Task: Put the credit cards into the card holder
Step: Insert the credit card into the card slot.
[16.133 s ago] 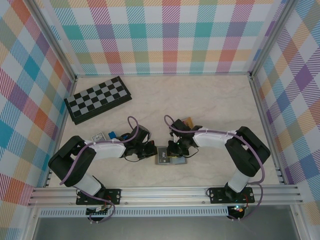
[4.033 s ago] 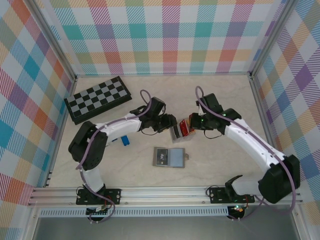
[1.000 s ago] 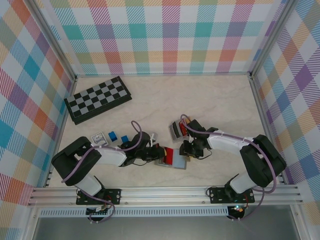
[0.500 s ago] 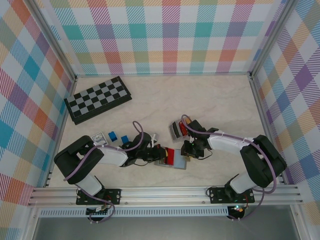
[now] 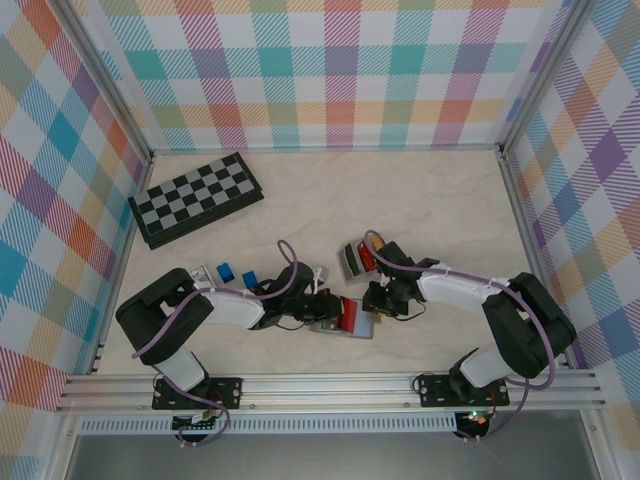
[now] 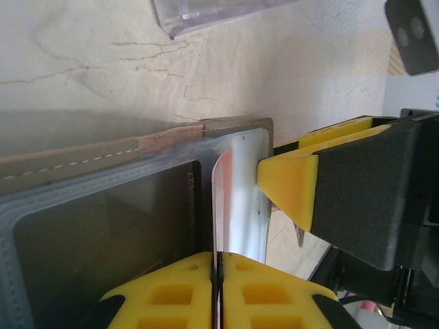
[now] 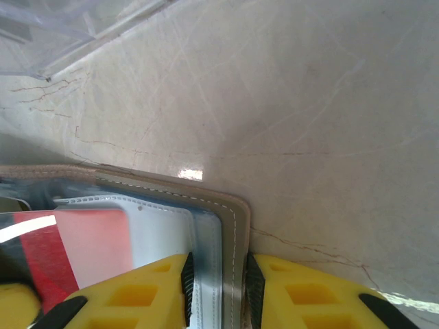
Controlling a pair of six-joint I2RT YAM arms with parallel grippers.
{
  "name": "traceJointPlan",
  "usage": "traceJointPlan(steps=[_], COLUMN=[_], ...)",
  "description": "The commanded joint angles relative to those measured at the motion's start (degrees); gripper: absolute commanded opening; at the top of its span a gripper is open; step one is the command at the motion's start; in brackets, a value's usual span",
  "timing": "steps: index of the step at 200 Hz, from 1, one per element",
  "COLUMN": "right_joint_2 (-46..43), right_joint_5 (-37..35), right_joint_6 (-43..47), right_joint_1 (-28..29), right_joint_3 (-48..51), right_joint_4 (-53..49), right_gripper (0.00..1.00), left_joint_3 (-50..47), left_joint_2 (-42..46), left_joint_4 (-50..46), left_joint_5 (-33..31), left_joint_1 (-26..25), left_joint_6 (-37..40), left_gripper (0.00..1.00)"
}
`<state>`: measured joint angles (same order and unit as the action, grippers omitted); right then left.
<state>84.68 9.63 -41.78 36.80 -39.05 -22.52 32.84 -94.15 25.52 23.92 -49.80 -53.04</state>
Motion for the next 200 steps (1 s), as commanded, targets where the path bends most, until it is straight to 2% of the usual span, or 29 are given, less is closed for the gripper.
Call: traceJointPlan(steps=[1,6,22,39,71,85,100,116,155,200], right_joint_2=[2.2,2.1,0.7,-1.3,-3.9,-4.5,-4.5,-4.0,-2.6,-2.4], right_joint_5=[3.3,2.9,1.7,0.5,-0.5,-0.3,0.6,2.0,3.6,4.5], right_joint_6=[-1.3,-1.3,-1.3,-0.9,-0.1,-0.1,0.0,0.0,-1.5,-4.7], right_joint_1=[1.1,1.1,1.1,1.1,1.1,1.1,1.1,1.1,1.2,1.3], right_joint_3=[2.2,2.1,1.9,1.7,1.4,1.7,2.3,3.1,4.1,5.2], right_joint_4=[3.4,3.0,1.3,-0.6,-3.9,-4.4,-4.6,-3.2,0.3,4.1], right_gripper=[0.3,0.3,0.32,0.35,0.48,0.49,0.5,0.48,0.34,0.24], left_joint_3=[1.2,1.2,1.2,1.6,2.9,3.3,3.6,4.1,6.4,8.5], left_joint_2=[-1.2,-0.9,1.0,3.3,4.3,3.8,3.6,2.9,0.0,-1.1], left_joint_4=[-3.9,-4.9,-8.7,-12.6,-15.4,-15.8,-15.5,-15.0,-15.1,-16.4], left_joint_5=[-1.6,-2.2,-4.3,-6.1,-5.4,-5.2,-5.0,-4.3,-2.9,-4.4], left_joint_1=[-1.9,-1.9,-1.9,-1.9,-1.9,-1.9,-1.9,-2.0,-2.6,-4.8], left_joint_6=[0.9,1.0,2.0,3.5,5.2,5.3,5.4,5.4,5.4,4.2], left_gripper=[0.14,0.18,0.19,0.26,0.26,0.26,0.2,0.19,0.16,0.15])
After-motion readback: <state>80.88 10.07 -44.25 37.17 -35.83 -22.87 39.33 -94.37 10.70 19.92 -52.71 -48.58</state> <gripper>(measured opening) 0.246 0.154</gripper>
